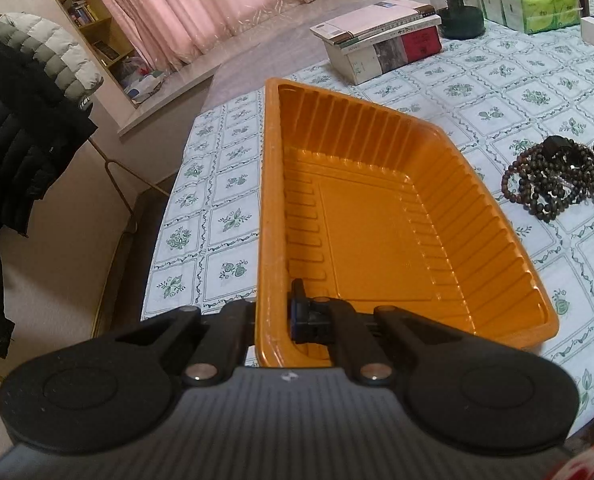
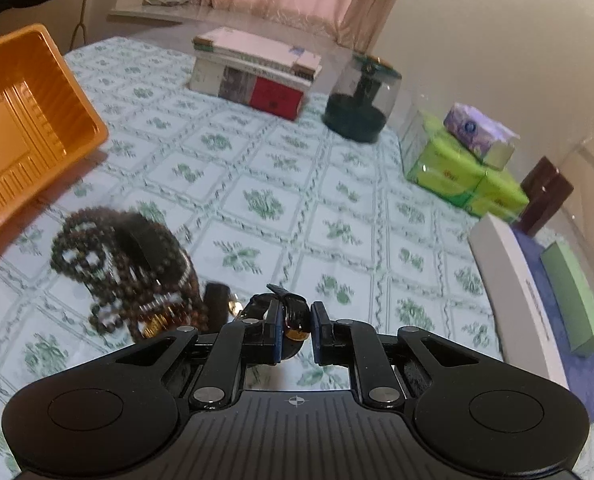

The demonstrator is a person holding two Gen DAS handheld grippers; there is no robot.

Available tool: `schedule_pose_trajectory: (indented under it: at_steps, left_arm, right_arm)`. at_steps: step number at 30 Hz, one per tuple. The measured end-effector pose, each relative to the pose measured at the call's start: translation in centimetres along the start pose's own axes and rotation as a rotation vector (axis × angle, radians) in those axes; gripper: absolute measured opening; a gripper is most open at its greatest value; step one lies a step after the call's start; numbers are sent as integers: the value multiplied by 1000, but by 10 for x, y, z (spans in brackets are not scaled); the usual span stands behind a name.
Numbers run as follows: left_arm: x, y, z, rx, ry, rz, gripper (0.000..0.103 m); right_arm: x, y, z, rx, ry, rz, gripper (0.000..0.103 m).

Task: Organize jewelry
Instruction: 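Carry the watch into the orange tray and open the right gripper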

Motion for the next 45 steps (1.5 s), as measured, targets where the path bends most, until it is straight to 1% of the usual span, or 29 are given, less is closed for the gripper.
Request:
schedule_pose_trajectory:
  at_steps: [3,5,7,10,13,17,19,23,27,31,33,35,37,39,41,45]
  left_arm:
    - [0,1,2,-14,-4,-3,3]
    - [0,1,3,-21,-5,-6,3]
    - [0,2,3,-21,-1,-8,2]
    - [-1,3,2,-21,3,-14,2]
    - [-3,3,1,-19,9,-21,2]
    - [-6,4,0,-9,16,-24,3]
    - [-6,5,0,-6,18,-23,3]
    - [-7,6,0,0,22,-21,3]
    - [-7,7,0,6,24,-21,3]
    - [-7,7,0,11,29,-21,2]
    - [-7,7,1,12,28,-21,2]
    - [-7,7,1,15,29,-21,2]
    - [-7,7,1,19,29,-22,2]
    - [-7,7,0,23,31,-22,2]
    - [-7,8,0,26,31,-23,2]
    - [-7,10,1,37,32,-28,2]
  right_arm:
    - [12,-16,-10,-29,-60,29,14]
    - [23,-30,-24,-43,-134,54,14]
    - [31,-44,-42,-62,-227,70,14]
    - [38,-64,-75,-82,-365,81,14]
    - [42,-80,-112,-68,-446,84,14]
    - [41,-92,-162,-44,-540,72,14]
    - [40,-93,-182,-31,-567,60,14]
    - [34,-90,-210,-12,-582,29,14]
    - [30,-86,-223,-1,-563,15,14]
    - [34,-88,-221,-75,-640,27,15]
    - [36,-90,-209,-125,-625,41,18]
    - [36,-87,-191,-174,-589,57,24]
    - [36,-76,-169,-232,-550,58,37]
    - [33,-59,-146,-283,-496,50,41]
    - [32,-41,-123,-319,-435,39,42]
    - [25,10,-68,-398,-258,2,42]
Point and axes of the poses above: each gripper's, at about its wrist camera, not at the fingertips, and x roughly against the way its jaws point, z to its right, y to its underside, the point moved 6 cm from there along -x, roughly the way its jaws point, and after that the axes turned 4 degrees about y, right-handed, at the moved point
